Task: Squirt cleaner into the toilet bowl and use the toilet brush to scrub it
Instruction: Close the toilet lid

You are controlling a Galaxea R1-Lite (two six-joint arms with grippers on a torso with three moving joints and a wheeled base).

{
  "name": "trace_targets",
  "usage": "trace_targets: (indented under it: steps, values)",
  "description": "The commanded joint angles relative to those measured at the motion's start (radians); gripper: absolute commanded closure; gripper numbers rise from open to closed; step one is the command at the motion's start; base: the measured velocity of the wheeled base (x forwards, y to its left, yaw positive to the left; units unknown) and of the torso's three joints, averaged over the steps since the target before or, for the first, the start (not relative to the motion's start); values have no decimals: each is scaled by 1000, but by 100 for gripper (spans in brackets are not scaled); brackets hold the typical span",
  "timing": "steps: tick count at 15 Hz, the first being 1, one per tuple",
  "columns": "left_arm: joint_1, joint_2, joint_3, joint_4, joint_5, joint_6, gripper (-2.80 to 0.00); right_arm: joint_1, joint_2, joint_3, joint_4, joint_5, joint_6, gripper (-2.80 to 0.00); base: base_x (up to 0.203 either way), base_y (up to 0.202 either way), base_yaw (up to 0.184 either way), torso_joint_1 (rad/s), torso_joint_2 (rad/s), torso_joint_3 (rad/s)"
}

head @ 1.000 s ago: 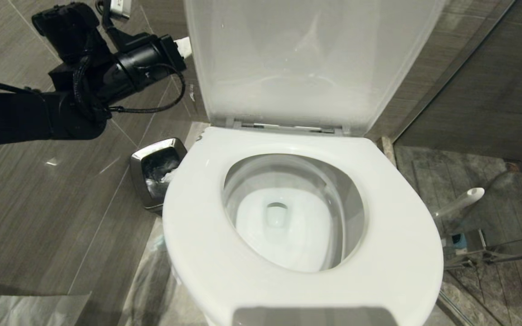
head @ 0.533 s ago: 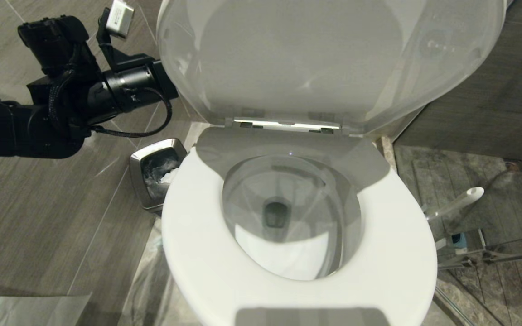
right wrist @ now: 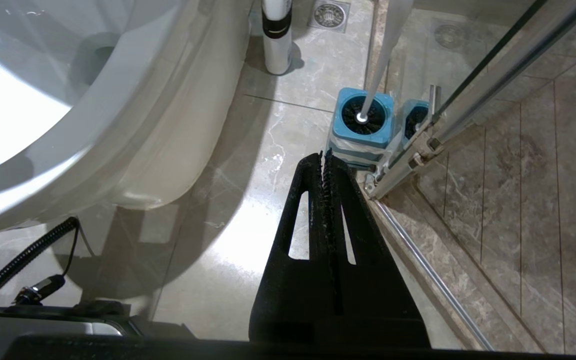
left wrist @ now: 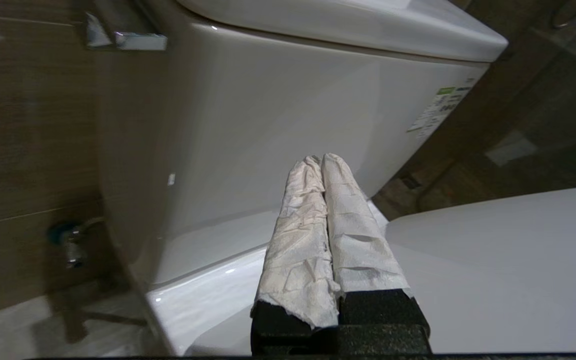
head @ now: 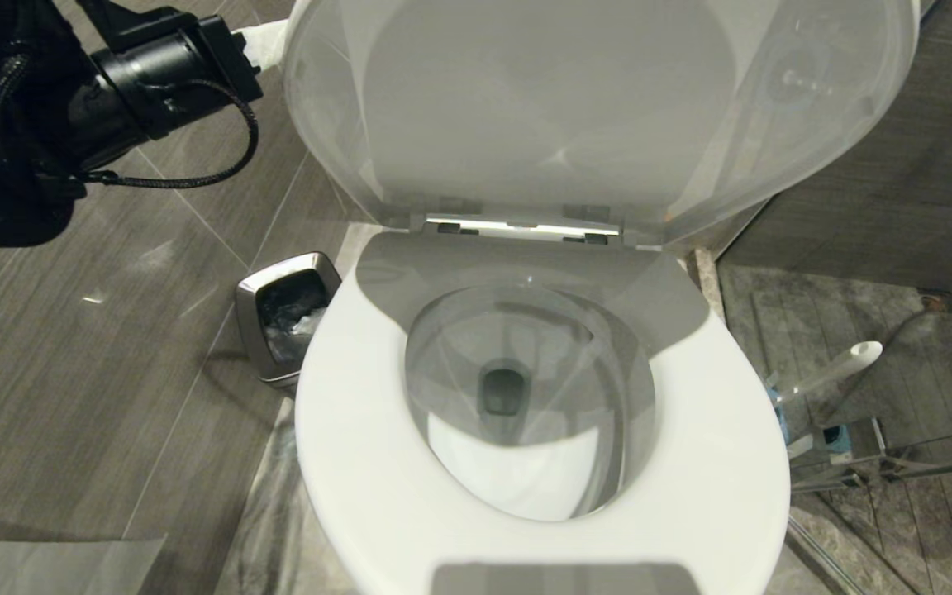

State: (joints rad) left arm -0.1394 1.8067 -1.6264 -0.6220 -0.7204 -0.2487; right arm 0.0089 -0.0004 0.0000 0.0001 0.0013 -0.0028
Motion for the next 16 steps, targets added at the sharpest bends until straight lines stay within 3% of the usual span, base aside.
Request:
trace_targets:
  steps: [1,4,6,8,9,10,12,16]
  values:
    - [53,-70,14,27,55,10,0,0,0,2,0,0,0,0,0,0,0,0,0,0]
    - [104,-173,-4,196,165,14,0,0,0,2,1,0,0,0,0,0,0,0,0,0]
    - [135,-237,-57,491,186,18,0,0,0,2,0,0,0,0,0,0,0,0,0,0]
    - [164,-255,-234,764,201,58,0,0,0,2,0,0,0,0,0,0,0,0,0,0]
    - [171,-260,-307,901,216,105,0,0,0,2,0,0,0,0,0,0,0,0,0,0]
    - [170,-269,-346,985,241,196,0,0,0,2,0,0,0,0,0,0,0,0,0,0]
    - [126,-285,-341,1049,271,329,0,0,0,2,0,0,0,0,0,0,0,0,0,0]
    - [118,-341,-311,1186,277,554,0,0,0,2,0,0,0,0,0,0,0,0,0,0]
